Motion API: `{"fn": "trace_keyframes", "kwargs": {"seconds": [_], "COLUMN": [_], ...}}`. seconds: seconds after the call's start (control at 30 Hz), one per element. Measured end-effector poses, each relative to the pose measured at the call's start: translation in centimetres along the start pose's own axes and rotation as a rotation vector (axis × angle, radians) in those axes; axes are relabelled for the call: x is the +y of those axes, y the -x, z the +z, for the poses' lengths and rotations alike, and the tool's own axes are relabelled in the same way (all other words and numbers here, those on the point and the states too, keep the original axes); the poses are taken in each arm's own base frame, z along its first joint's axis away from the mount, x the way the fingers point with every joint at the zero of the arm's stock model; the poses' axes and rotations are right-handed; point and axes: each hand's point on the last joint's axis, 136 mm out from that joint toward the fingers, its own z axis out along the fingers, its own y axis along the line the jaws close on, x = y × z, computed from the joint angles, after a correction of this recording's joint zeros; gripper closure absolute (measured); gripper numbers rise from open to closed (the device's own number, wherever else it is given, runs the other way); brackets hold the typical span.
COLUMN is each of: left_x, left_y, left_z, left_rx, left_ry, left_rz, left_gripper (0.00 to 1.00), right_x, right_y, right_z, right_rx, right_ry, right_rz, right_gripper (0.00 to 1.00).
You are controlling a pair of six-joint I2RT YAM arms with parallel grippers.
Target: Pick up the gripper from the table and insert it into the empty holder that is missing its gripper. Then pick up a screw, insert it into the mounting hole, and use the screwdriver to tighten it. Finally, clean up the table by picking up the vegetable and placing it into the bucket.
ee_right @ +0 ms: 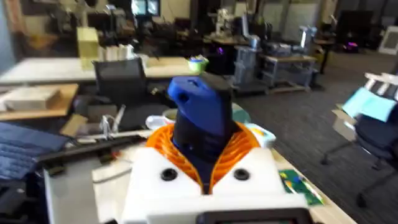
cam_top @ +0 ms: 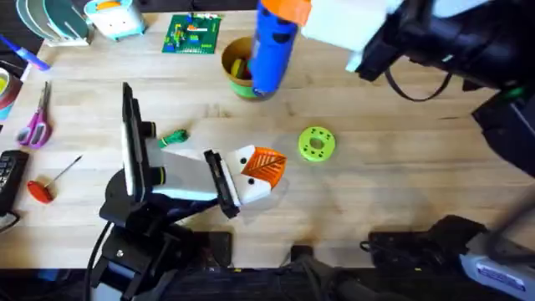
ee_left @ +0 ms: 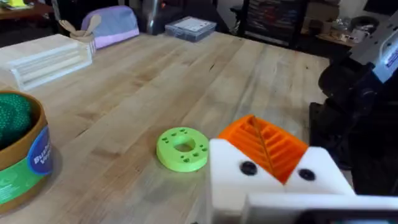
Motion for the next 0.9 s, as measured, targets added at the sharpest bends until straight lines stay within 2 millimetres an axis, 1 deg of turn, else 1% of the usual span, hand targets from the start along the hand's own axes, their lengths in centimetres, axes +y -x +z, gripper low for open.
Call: {"fn": "trace_keyframes", "kwargs": {"seconds": [0.07, 0.17, 0.2, 0.27, 0.3, 0.4, 0.47, 0.53, 0.6, 0.77, 0.83, 0.9], "left_x": [0.0, 0.0, 0.0, 0.0, 0.0, 0.0, 0.0, 0.0, 0.0, 0.0, 0.0, 0.0], "left_y": [0.0, 0.0, 0.0, 0.0, 0.0, 0.0, 0.0, 0.0, 0.0, 0.0, 0.0, 0.0], "left_z": [0.0, 0.0, 0.0, 0.0, 0.0, 0.0, 0.0, 0.0, 0.0, 0.0, 0.0, 0.0], "left_rx": [0.0, 0.0, 0.0, 0.0, 0.0, 0.0, 0.0, 0.0, 0.0, 0.0, 0.0, 0.0], "left_ry": [0.0, 0.0, 0.0, 0.0, 0.0, 0.0, 0.0, 0.0, 0.0, 0.0, 0.0, 0.0], "left_rz": [0.0, 0.0, 0.0, 0.0, 0.0, 0.0, 0.0, 0.0, 0.0, 0.0, 0.0, 0.0], "left_gripper": [0.985, 0.985, 0.985, 0.985, 0.985, 0.985, 0.985, 0.985, 0.985, 0.985, 0.985, 0.985], "right_x": [-2.2, -6.4, -8.2, -11.5, -13.4, -17.7, -19.4, -20.4, -20.9, -20.7, -20.6, -20.4], "right_y": [-2.9, -8.3, -10.5, -13.9, -15.7, -19.6, -21.6, -23.7, -26.1, -32.0, -33.4, -34.4], "right_z": [-0.6, -2.4, -3.5, -5.8, -7.2, -11.2, -13.2, -14.7, -15.9, -17.9, -18.4, -18.8], "right_rx": [0.107, 0.308, 0.398, 0.55, 0.635, 0.845, 0.968, 1.084, 1.191, 1.378, 1.422, 1.453], "right_ry": [-0.062, -0.195, -0.256, -0.364, -0.425, -0.549, -0.578, -0.572, -0.535, -0.404, -0.37, -0.342], "right_rz": [-0.042, -0.118, -0.149, -0.206, -0.243, -0.349, -0.417, -0.479, -0.528, -0.569, -0.58, -0.587], "right_gripper": [0.973, 0.973, 0.973, 0.973, 0.973, 0.973, 0.973, 0.973, 0.973, 0.973, 0.973, 0.973]}}
